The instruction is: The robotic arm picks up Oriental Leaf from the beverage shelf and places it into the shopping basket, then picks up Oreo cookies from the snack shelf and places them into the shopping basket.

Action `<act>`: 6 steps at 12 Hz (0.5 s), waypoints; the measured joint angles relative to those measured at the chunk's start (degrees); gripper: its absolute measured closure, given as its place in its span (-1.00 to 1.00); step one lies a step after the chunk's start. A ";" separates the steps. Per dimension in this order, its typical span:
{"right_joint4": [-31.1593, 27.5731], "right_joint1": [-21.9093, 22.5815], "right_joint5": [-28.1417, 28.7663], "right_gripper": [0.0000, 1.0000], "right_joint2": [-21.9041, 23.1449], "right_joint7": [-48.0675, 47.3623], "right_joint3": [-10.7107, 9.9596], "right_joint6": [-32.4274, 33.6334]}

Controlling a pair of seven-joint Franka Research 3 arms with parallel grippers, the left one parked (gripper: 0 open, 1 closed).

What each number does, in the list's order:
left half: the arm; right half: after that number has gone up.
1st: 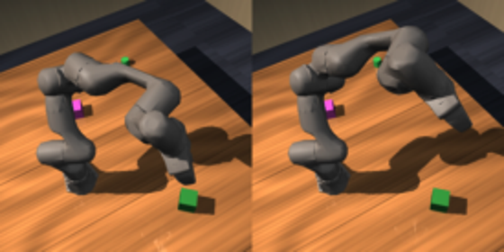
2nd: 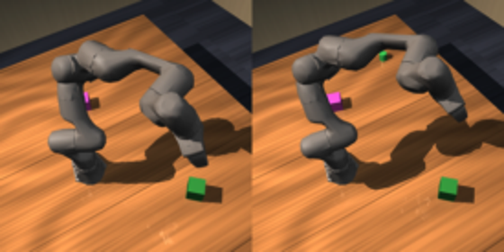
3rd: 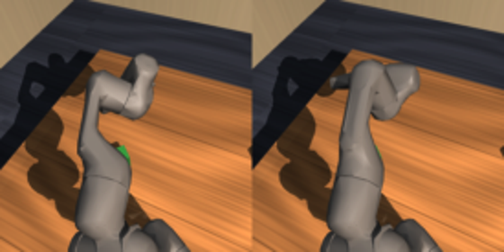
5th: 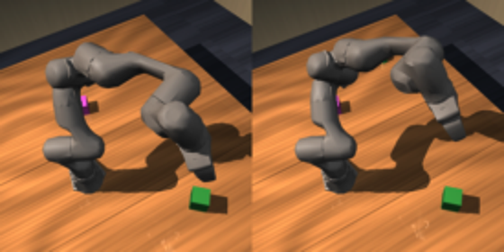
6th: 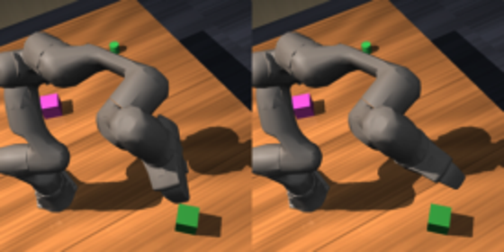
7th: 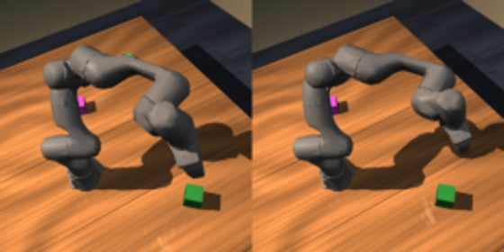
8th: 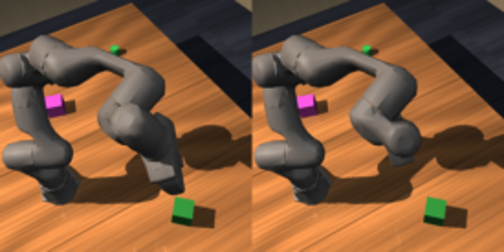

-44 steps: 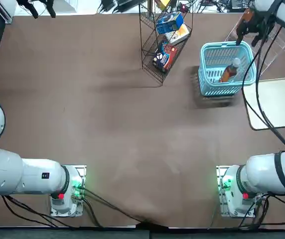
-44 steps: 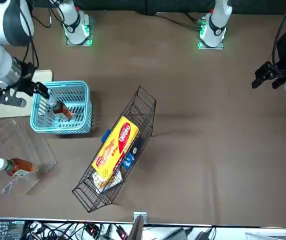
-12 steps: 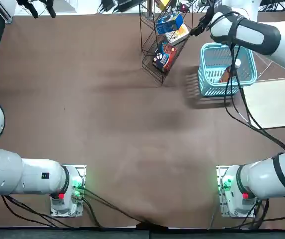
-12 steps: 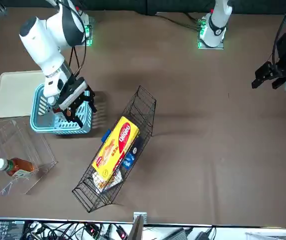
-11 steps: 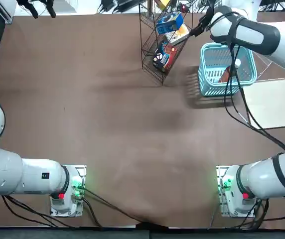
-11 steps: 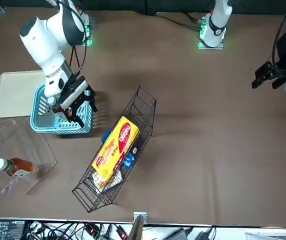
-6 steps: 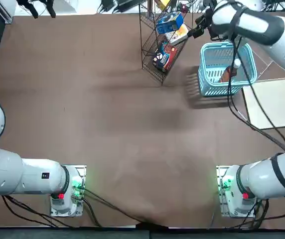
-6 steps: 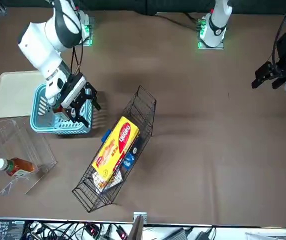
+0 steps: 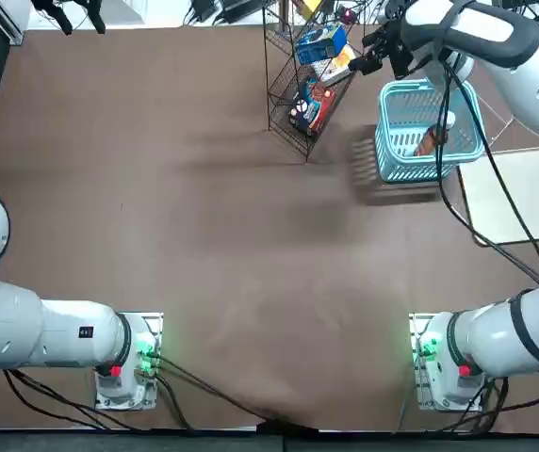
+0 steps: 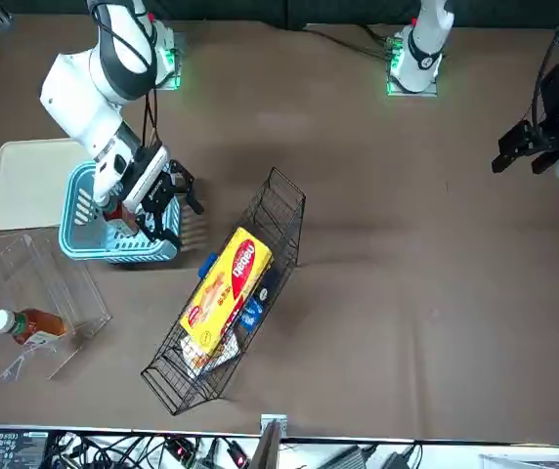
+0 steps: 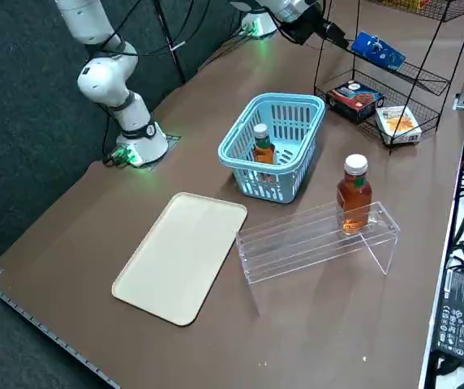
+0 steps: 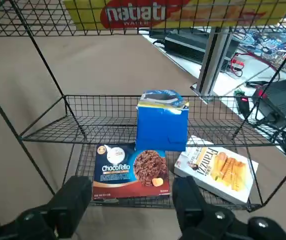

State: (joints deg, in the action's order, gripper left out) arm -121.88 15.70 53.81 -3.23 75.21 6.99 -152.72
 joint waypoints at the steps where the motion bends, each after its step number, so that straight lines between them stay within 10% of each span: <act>1: 0.30 0.13 0.02 -1.00 -0.20 0.00 0.00 -0.01; 6: 5.00 0.40 0.04 -1.00 -4.99 0.00 -0.01 -0.09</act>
State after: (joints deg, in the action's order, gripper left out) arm -116.88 16.11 53.85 -8.22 75.21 6.98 -152.81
